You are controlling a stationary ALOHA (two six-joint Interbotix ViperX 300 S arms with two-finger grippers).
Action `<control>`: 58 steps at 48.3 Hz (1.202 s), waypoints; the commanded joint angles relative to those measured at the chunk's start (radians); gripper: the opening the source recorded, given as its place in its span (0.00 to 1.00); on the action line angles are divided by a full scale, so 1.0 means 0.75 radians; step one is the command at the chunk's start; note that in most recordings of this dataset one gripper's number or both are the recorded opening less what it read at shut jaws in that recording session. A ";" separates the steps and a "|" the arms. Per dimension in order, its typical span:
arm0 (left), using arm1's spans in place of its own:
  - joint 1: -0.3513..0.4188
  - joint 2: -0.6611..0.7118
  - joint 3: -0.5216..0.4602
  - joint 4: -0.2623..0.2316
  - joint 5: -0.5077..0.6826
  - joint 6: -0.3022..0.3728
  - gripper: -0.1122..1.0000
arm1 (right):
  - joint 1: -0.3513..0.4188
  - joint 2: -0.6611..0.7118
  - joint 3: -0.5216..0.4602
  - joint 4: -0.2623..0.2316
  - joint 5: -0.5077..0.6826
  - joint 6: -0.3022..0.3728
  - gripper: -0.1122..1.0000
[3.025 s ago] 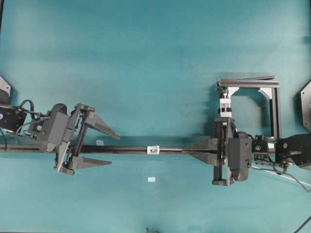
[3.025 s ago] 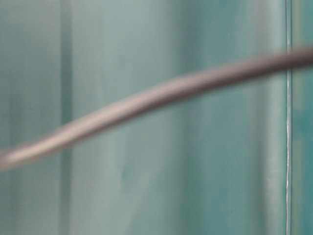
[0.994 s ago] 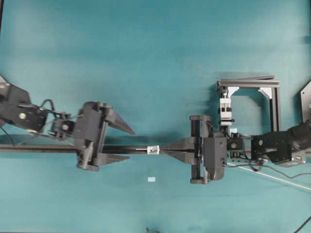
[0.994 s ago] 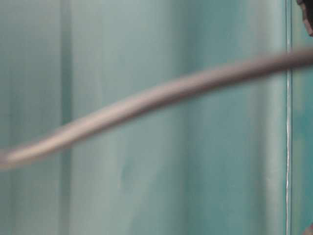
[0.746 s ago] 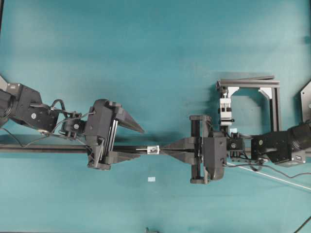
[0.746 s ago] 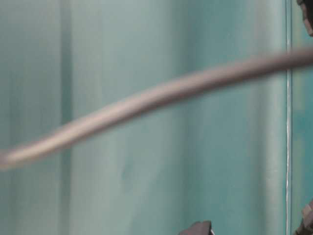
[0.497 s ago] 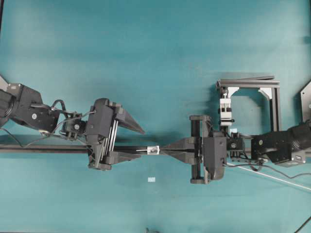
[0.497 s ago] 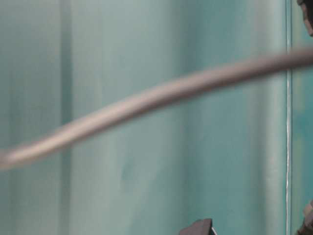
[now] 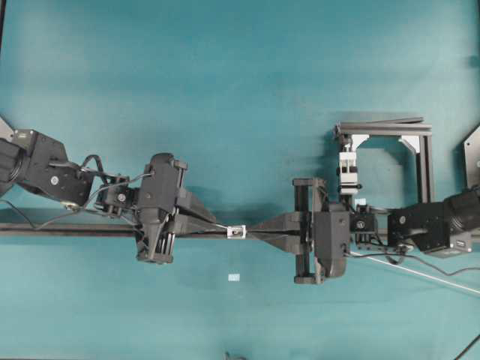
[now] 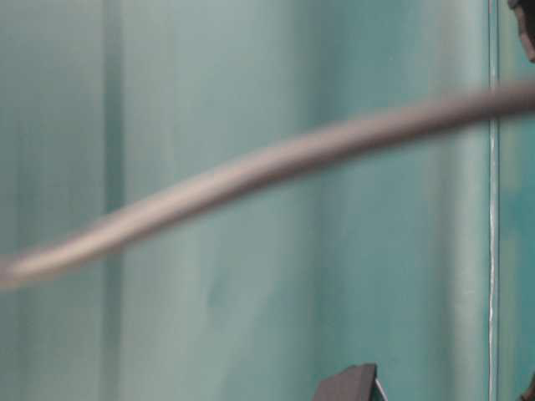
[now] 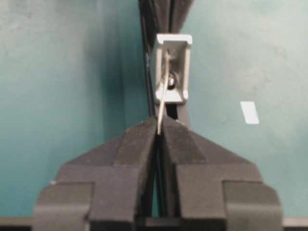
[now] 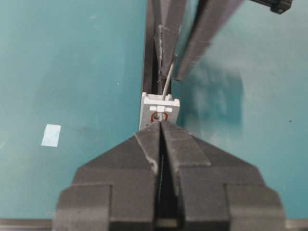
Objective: Insert the wire through the hole in the metal fitting marked with a red label.
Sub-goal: 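Move the left gripper to the wire tip emerging past the bracket, then grasp the wire tip with the left gripper and pull it leftward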
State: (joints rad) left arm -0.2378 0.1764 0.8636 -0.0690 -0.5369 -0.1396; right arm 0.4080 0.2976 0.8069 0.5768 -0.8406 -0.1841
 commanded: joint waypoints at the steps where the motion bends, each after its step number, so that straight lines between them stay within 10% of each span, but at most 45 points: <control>1: 0.000 -0.031 -0.027 0.002 0.041 -0.014 0.01 | -0.008 -0.020 -0.006 -0.002 -0.006 0.002 0.11; 30: 0.000 -0.041 -0.031 0.006 0.057 -0.027 0.01 | -0.012 -0.072 -0.008 -0.002 0.020 0.016 0.12; 47: 0.000 -0.108 0.033 0.008 0.072 -0.020 0.01 | -0.012 -0.119 -0.002 -0.002 0.112 0.012 0.91; 58: -0.002 -0.198 0.121 0.008 0.076 -0.025 0.01 | -0.012 -0.141 0.025 -0.002 0.119 0.010 0.94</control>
State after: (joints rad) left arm -0.2362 0.0721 0.9465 -0.0660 -0.4786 -0.1580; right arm 0.4019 0.2255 0.8253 0.5768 -0.7486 -0.1733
